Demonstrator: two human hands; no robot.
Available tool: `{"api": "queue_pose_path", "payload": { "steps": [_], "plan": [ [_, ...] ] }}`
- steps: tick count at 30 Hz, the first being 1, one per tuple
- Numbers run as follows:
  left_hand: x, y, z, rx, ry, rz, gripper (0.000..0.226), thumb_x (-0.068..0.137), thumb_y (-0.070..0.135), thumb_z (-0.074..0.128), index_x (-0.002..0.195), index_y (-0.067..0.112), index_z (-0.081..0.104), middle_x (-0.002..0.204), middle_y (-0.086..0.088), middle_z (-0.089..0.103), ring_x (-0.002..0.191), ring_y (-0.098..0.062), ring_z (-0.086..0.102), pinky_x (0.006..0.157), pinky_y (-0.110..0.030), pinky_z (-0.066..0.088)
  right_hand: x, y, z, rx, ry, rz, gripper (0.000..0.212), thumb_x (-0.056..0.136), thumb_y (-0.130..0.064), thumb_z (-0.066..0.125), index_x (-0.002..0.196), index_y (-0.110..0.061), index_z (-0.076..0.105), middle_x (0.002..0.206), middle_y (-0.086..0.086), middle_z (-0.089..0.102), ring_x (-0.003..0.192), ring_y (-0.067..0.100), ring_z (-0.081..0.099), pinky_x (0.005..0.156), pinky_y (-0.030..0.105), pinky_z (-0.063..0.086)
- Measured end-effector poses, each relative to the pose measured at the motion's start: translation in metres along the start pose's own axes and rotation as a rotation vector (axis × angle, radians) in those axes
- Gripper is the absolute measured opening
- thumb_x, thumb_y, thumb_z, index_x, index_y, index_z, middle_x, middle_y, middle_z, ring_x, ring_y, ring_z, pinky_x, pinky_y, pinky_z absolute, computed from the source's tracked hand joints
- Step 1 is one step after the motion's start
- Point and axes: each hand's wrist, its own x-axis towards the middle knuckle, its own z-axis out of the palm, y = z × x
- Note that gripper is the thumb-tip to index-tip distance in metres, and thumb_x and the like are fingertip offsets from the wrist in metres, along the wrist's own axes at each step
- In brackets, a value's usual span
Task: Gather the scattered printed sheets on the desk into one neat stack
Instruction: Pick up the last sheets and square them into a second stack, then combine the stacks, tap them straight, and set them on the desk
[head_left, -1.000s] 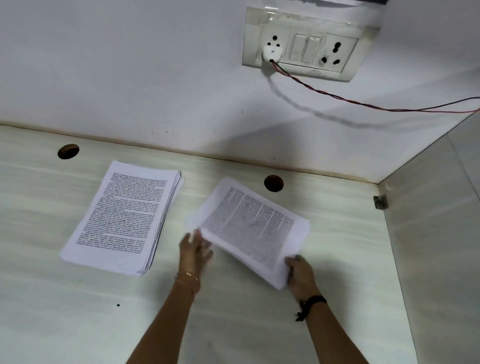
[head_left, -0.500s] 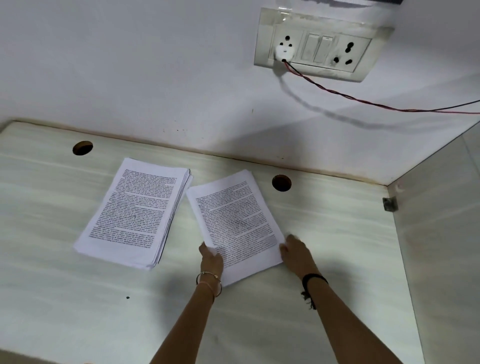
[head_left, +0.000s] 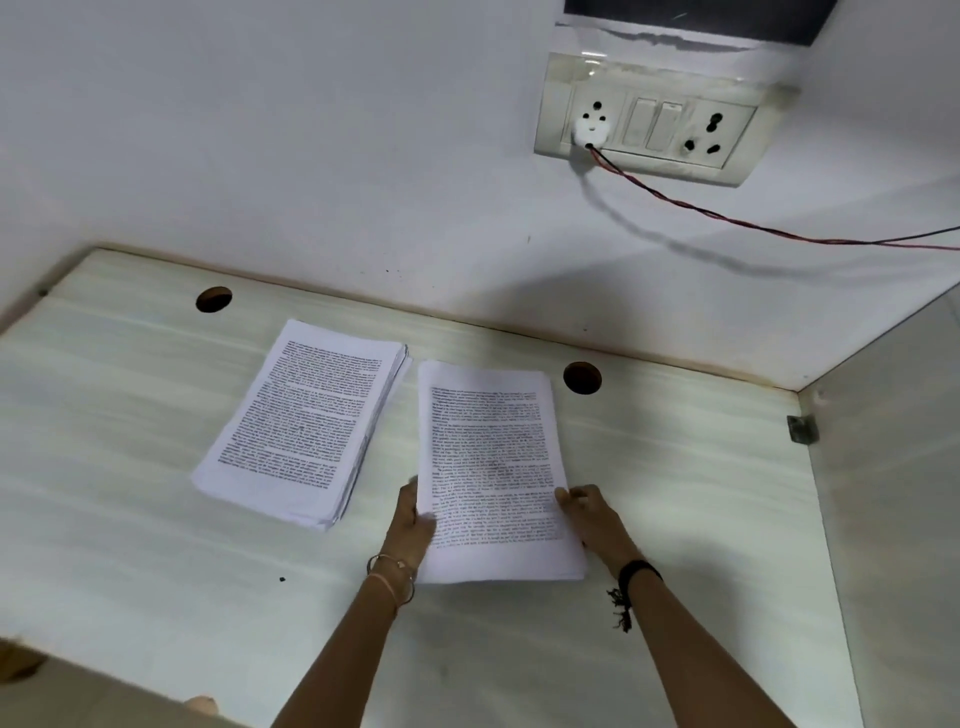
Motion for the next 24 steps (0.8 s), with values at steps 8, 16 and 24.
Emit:
{"api": "queue_pose_path", "payload": {
  "steps": [8,16,24],
  "plan": [
    [0.003,0.012,-0.058,-0.020,-0.015,0.030,0.054,0.091,-0.005,0.035,0.141,0.016,0.029,0.141,-0.009,0.043,0.127,-0.027,0.043,0.112,-0.042,0.033,-0.007,-0.042,0.043,0.430,-0.030,-0.136,0.016,0.091,-0.014,0.061,0.104,-0.021,0.056,0.114,0.008,0.066,0.090,0.016,0.065,0.075,0.024,0.053],
    [0.052,0.025,-0.154,-0.180,0.285,-0.032,0.035,0.089,-0.005,0.041,0.120,0.001,0.054,0.108,-0.013,0.061,0.091,-0.031,0.059,0.075,-0.031,0.046,0.002,-0.117,0.141,0.481,-0.016,-0.157,0.017,0.093,-0.007,0.053,0.098,-0.022,0.056,0.107,0.009,0.068,0.094,0.027,0.067,0.085,0.042,0.056],
    [0.108,0.025,-0.254,0.229,0.340,0.007,0.037,0.089,-0.002,0.041,0.122,0.007,0.056,0.121,-0.017,0.062,0.108,-0.034,0.058,0.089,-0.033,0.043,0.017,-0.164,0.251,0.302,0.137,-0.130,0.028,0.089,-0.001,0.046,0.103,-0.021,0.060,0.100,0.005,0.068,0.091,0.024,0.064,0.081,0.027,0.054]
  ]
}}
